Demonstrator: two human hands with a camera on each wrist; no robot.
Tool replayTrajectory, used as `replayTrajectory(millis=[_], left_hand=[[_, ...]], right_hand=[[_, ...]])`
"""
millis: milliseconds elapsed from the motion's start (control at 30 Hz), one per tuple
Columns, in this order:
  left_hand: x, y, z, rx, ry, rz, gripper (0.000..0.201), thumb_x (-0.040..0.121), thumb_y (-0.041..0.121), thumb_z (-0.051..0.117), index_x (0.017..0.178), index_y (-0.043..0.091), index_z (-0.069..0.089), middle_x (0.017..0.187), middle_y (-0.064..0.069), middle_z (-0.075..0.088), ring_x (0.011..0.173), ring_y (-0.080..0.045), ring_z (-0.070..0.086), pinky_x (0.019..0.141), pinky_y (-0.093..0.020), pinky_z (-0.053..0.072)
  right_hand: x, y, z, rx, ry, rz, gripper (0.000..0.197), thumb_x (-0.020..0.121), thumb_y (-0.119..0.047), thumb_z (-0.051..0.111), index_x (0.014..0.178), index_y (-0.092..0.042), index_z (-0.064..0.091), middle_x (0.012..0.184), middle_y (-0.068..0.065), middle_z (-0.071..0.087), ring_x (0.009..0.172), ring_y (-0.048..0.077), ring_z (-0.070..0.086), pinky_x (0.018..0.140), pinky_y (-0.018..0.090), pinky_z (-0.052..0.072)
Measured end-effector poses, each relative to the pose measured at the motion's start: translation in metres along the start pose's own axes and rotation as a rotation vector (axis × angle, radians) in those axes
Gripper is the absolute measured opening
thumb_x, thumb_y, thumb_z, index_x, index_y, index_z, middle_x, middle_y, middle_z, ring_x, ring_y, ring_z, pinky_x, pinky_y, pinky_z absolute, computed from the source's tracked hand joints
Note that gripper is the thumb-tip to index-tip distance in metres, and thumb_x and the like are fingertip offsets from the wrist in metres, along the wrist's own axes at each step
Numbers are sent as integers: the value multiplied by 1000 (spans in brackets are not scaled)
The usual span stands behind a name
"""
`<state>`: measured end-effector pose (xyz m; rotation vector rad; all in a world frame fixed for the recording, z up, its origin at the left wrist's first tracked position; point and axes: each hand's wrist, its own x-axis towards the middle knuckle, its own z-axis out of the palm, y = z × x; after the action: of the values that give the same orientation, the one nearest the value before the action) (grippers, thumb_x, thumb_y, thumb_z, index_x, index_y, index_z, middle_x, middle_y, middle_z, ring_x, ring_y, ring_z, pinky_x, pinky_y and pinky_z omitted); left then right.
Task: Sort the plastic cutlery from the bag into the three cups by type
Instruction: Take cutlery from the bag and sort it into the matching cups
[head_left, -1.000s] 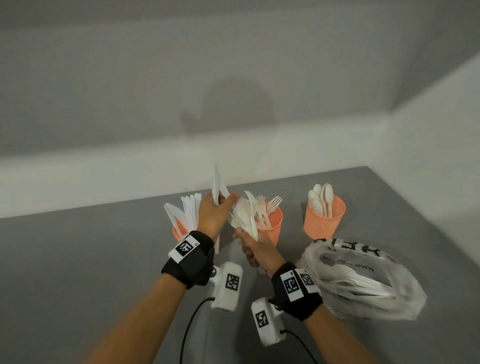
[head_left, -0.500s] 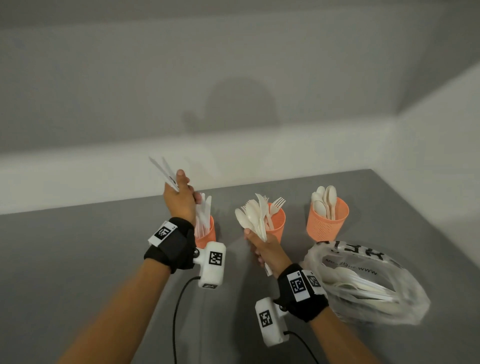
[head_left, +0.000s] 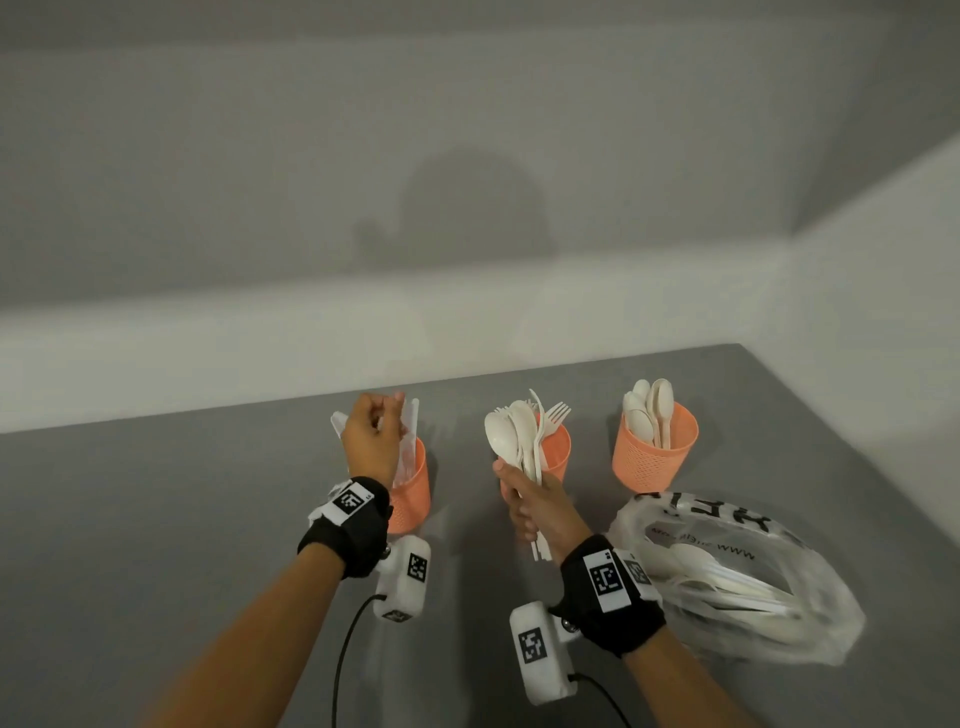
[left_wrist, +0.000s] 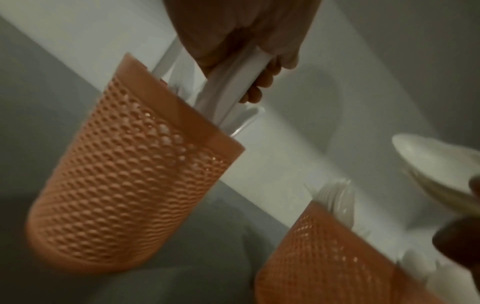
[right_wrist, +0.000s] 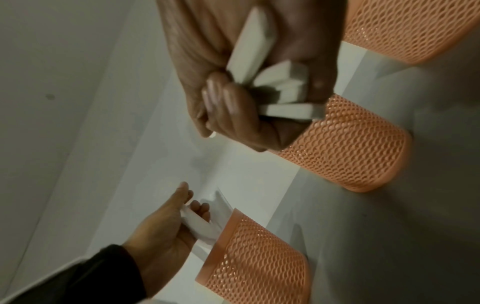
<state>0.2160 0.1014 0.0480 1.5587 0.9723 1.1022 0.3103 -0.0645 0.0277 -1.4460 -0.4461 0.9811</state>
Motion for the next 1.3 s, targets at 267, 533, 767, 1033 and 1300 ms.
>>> replayTrajectory(millis=[267,533,767,1033,1300], left_hand=[[0,-20,-9,678,-210,512,32,94,14,40,84,-2,66,82,-18,62,78,-36,56,70,-35,41],[-28,17,0,486,-191,510,46,89,40,41,123,11,55,105,-5,59,97,-19,52,86,-26,40],[-62,50,28,-210,-747,-319,32,89,21,58,113,0,53,89,-13,66,61,-6,64,49,-11,45],[-61,43,44,-88,-453,-263,27,79,26,72,81,2,59,59,-7,64,64,-27,65,75,-43,57],[-63,56,47,-159,-536,-262,62,85,61,45,93,1,57,80,-17,65,66,-21,62,64,-34,52]], right_hand=[[1,5,2,40,14,-11,16,89,-10,57,77,-12,47,48,0,31,31,5,27,32,17,26],[-5,-1,10,226,-114,20,23,91,0,38,81,-17,49,40,-8,30,29,3,25,32,15,25],[-19,-14,19,173,-316,76,47,88,-1,33,52,-22,55,36,-9,27,30,3,25,35,16,24],[-15,-7,22,-204,-31,-156,10,90,-14,54,89,-24,55,59,6,53,50,17,50,45,25,39],[-20,-18,15,125,-114,32,27,96,-28,38,75,-16,50,39,-8,30,29,4,25,33,14,21]])
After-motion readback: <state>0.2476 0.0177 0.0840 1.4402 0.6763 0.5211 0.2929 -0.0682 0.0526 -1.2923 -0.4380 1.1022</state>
